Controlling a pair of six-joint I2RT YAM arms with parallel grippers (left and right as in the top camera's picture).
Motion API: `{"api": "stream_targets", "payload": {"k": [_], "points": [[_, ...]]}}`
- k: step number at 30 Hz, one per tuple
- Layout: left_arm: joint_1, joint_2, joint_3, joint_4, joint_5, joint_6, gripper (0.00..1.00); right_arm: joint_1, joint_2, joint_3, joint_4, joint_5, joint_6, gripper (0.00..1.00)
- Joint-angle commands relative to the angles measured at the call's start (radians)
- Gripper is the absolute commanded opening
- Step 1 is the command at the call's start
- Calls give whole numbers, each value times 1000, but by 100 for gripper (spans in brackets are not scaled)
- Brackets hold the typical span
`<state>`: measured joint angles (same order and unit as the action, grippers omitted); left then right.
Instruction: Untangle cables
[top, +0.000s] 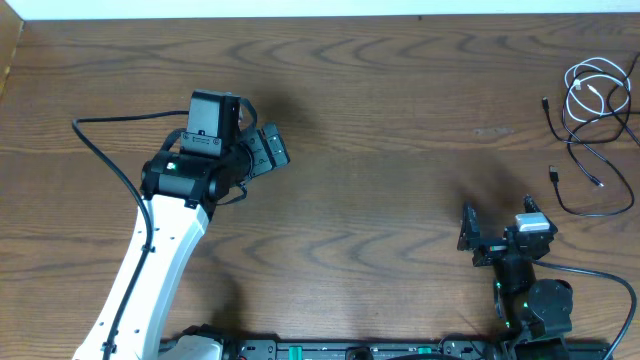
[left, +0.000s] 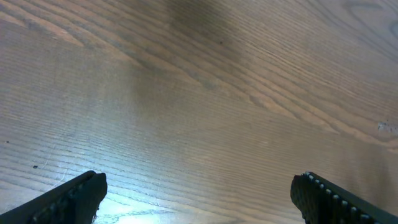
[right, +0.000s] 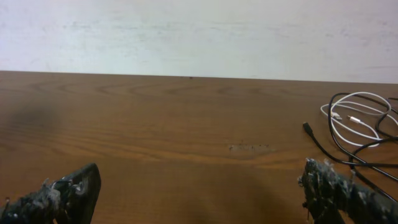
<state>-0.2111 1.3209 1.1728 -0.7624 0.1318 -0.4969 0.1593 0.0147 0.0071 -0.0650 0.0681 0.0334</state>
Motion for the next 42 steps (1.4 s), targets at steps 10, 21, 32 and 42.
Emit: {"api": "stream_targets", "payload": {"k": [10, 21, 32, 42], "points": [[3, 5, 4, -18, -14, 10, 99, 6, -9, -2, -5, 5, -13, 99], [3, -42, 0, -19, -76, 11, 99, 6, -9, -2, -5, 5, -13, 99], [74, -356, -263, 246, -117, 165, 99, 6, -9, -2, -5, 5, -13, 99], [185, -792, -707, 651, -116, 331, 99, 6, -9, -2, -4, 5, -13, 99]]}}
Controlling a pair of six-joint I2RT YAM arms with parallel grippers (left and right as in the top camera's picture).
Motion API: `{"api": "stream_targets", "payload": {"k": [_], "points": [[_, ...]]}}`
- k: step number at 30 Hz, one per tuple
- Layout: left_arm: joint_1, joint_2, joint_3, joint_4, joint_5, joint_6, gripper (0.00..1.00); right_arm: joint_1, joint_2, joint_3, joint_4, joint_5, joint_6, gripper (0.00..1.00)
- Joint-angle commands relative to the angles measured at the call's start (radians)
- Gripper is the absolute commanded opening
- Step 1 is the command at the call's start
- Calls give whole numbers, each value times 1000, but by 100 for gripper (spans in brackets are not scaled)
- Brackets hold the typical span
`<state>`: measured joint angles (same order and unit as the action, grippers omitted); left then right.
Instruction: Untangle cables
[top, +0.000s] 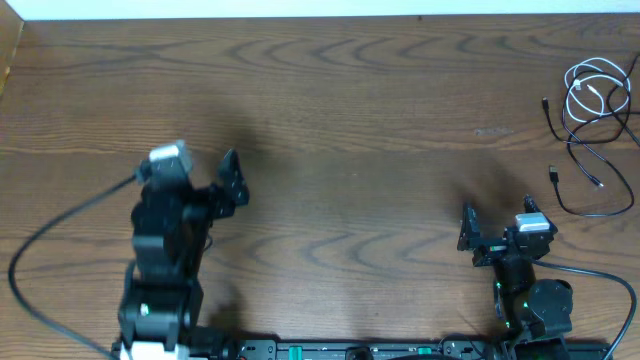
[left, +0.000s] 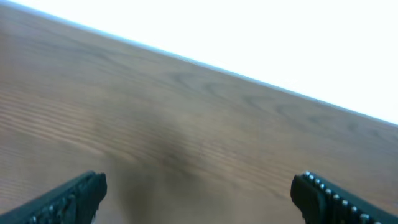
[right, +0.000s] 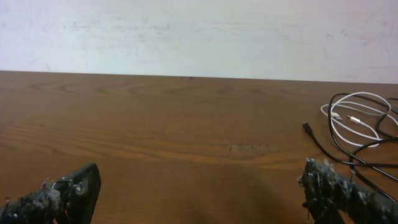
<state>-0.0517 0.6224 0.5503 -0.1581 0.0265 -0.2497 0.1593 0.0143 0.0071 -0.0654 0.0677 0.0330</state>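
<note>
A tangle of cables lies at the table's far right: a white cable (top: 597, 88) coiled in loops and a black cable (top: 583, 165) trailing out below it. The right wrist view shows the same white cable (right: 354, 118) and black cable (right: 323, 146) to the right of the fingers. My right gripper (top: 498, 218) stands open near the front edge, well short of the cables, with nothing between its fingers (right: 71, 190). My left gripper (top: 228, 185) is open and empty at the left of the table, far from the cables. Its view is blurred, and its fingers (left: 74, 193) frame bare wood.
The brown wooden table (top: 360, 120) runs to a white wall at the back (right: 199, 31). The left arm's black lead (top: 60, 235) loops over the table's left side. The arms' base rail (top: 350, 350) lies along the front edge.
The left arm has drawn back toward its base and now sits lower and further left. Its camera now looks up at the table's far edge and the wall. The right arm and the cables are unchanged.
</note>
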Motion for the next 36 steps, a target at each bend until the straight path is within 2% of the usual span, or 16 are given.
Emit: {"api": "stream_targets", "payload": {"k": [1, 7, 11, 28, 33, 36], "points": [[31, -127, -115, 68, -11, 97, 99, 6, -8, -2, -4, 5, -12, 99], [34, -334, -276, 116, -12, 218, 99, 6, -8, -2, -4, 5, -12, 99], [34, -423, -354, 117, -13, 253, 99, 6, -8, -2, -4, 5, -12, 99], [34, -568, -539, 167, -12, 253, 99, 6, -8, -2, -4, 5, -12, 99], [34, -608, -547, 82, -20, 255, 99, 6, -8, -2, -4, 5, -12, 99], [34, -621, -546, 85, -19, 256, 99, 6, -8, -2, -4, 5, -12, 99]]}}
